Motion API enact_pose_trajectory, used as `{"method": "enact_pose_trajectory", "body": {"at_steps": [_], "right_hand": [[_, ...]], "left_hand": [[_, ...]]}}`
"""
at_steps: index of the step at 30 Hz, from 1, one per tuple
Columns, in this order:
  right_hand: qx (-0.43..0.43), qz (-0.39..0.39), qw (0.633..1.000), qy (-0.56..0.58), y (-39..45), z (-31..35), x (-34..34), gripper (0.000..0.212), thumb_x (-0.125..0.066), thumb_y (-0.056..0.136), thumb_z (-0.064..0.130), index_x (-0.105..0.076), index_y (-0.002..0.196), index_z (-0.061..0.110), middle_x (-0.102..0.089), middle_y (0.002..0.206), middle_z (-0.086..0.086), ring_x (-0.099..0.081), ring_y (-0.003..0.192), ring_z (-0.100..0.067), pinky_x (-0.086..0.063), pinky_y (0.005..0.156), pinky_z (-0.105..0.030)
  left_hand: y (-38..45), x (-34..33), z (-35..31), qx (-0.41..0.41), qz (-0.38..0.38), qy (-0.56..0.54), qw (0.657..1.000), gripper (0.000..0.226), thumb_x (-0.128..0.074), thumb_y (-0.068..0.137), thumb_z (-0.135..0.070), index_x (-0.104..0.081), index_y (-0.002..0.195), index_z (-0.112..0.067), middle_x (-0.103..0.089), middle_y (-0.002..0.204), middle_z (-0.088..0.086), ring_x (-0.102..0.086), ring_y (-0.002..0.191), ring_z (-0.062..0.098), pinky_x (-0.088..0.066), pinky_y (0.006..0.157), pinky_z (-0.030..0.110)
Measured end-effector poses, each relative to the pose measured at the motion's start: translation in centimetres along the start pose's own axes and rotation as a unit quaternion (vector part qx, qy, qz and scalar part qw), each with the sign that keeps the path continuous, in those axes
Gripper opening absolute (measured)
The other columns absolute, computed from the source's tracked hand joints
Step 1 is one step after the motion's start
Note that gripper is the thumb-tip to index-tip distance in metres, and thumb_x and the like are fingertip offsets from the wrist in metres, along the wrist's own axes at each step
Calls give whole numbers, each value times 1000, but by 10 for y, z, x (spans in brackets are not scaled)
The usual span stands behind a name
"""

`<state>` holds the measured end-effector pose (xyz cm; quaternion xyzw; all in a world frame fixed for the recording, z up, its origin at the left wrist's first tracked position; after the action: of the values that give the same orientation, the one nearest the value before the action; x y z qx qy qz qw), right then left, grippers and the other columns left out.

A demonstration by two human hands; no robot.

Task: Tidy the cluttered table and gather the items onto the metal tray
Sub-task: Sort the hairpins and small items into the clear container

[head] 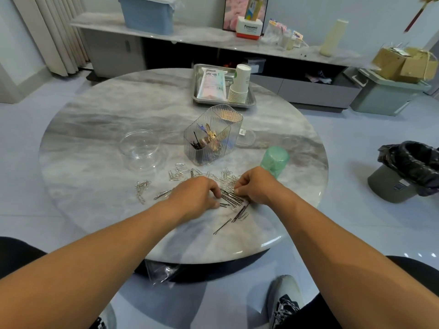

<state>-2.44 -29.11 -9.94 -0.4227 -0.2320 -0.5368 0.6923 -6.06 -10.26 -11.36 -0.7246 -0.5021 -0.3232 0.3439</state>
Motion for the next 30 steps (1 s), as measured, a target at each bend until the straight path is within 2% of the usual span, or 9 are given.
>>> {"method": "enact_pose_trajectory", "body": {"at_steps": [3, 7, 10, 15, 17, 19, 23, 25, 30], "right_hand": [[-11, -20, 1000, -18, 1, -4, 2, 11, -80, 85, 11, -73, 79, 17, -73, 81, -1, -66, 80, -16, -56, 83, -34], [5, -81, 992, -93, -2, 0, 11, 15, -77, 85, 13, -69, 78, 23, -70, 83, 6, -67, 87, -20, -49, 69, -29], [14, -20, 990, -138, -8, 15, 11, 18, -86, 78, 25, -70, 71, 21, -71, 80, 3, -69, 82, -20, -50, 66, -28], [23, 16, 975, -223, -16, 27, 1, 30, -90, 73, 31, -74, 87, 11, -74, 88, -7, -70, 85, -27, -60, 78, -37], [37, 17, 969, -245, -15, 30, -2, 26, -87, 77, 26, -73, 90, 9, -72, 89, -8, -70, 86, -28, -61, 79, -40], [60, 23, 958, -279, -14, 34, -4, 11, -78, 80, 13, -70, 86, 8, -69, 84, -7, -69, 83, -28, -59, 70, -35], [81, 16, 934, -348, -13, 34, 0, 25, -65, 81, 3, -47, 65, 10, -50, 67, -5, -51, 56, -21, -36, 47, -25], [92, 18, 922, -376, -14, 34, 2, 30, -68, 82, 4, -43, 66, 11, -47, 67, -4, -45, 53, -17, -32, 44, -24], [111, 17, 908, -403, -13, 33, -1, 29, -66, 80, 4, -42, 66, 12, -46, 70, -4, -44, 53, -17, -30, 43, -24]], "left_hand": [[4, 5, 2, 24, -4, 14, 1000, 8, -78, 85, -33, -70, 84, -31, -63, 81, -16, -58, 78, 9, -41, 63, 26], [9, 8, 7, 23, 22, 58, 998, 6, -74, 88, -29, -70, 85, -28, -62, 80, -16, -58, 78, 10, -42, 65, 27], [10, 7, 8, 7, 24, 89, 996, 6, -69, 91, -29, -69, 89, -23, -62, 84, -12, -60, 86, 18, -45, 70, 30], [13, 6, 12, 11, 16, 90, 996, 22, -59, 97, -24, -63, 78, -12, -61, 89, 3, -60, 79, 26, -48, 68, 35], [15, 7, 14, 18, 22, 45, 999, 31, -53, 98, -19, -47, 67, -16, -50, 71, 2, -45, 61, 21, -36, 55, 32], [17, 10, 14, 26, 34, -8, 999, 33, -50, 99, -17, -41, 68, -16, -41, 65, 1, -33, 59, 19, -28, 55, 30], [15, 13, 13, 66, 35, -145, 987, 25, -50, 98, -9, -57, 74, -12, -58, 70, 1, -46, 64, 21, -38, 59, 29], [13, 15, 13, 97, 26, -246, 964, 20, -51, 98, -7, -62, 82, -11, -68, 77, -2, -51, 65, 16, -41, 56, 27], [11, 17, 10, 150, 58, -480, 863, 15, -51, 103, -3, -62, 112, -9, -64, 79, 3, -31, 43, 5, -26, 39, 17]]}}
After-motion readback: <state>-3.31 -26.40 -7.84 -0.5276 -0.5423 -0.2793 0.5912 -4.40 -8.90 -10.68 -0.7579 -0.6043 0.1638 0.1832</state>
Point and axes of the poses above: each hand's wrist, its own y-axis towards the middle knuckle, its own x-axis out of the back of the hand, z = x × y, the point moved 1 cm from there along y, towards the middle knuckle
